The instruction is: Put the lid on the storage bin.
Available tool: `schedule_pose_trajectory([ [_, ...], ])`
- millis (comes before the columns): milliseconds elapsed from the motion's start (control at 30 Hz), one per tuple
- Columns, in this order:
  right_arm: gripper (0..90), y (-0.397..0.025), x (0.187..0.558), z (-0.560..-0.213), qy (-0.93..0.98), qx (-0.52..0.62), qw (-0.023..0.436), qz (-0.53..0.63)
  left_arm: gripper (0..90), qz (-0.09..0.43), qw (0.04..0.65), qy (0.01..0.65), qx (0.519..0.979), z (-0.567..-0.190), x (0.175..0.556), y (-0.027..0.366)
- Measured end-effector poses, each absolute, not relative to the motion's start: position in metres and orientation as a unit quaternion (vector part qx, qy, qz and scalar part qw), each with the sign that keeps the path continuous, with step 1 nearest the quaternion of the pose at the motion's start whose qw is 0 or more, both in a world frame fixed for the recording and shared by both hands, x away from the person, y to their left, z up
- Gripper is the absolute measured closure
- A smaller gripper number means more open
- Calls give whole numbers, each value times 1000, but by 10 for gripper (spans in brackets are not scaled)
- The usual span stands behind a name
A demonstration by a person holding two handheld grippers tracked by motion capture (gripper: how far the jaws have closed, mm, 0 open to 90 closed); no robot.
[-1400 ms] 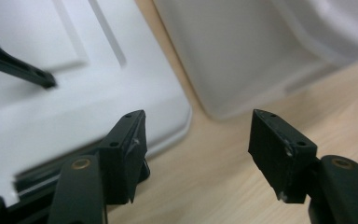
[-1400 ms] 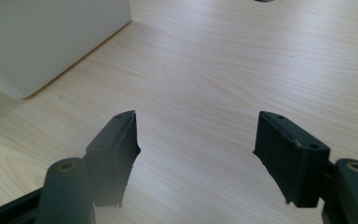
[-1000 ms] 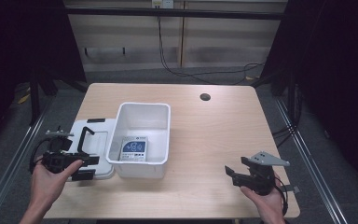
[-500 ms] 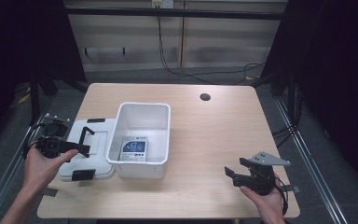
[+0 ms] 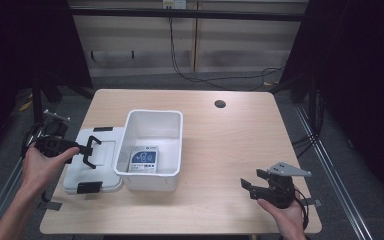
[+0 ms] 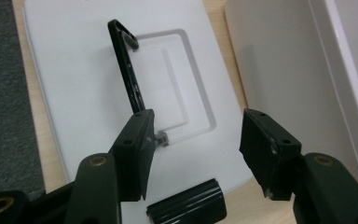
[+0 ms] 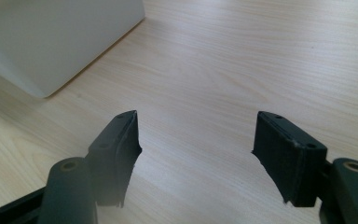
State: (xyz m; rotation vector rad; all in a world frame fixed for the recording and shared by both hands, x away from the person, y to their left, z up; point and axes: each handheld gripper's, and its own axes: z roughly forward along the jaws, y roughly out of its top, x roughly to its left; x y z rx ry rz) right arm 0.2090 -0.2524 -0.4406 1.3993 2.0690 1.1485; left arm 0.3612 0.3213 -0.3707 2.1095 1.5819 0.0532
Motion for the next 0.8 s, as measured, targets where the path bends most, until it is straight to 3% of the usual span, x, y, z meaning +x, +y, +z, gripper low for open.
schedule_pose_trajectory([
  [267,305,-252,209,-441,741,499,193,406,515,24,225,591,774,-370,375,324],
  [567,301,-251,209,-442,743,501,195,398,502,17,197,609,768,-376,393,327],
  [800,301,-251,209,-442,746,499,195,396,568,16,182,629,756,-390,400,326],
])
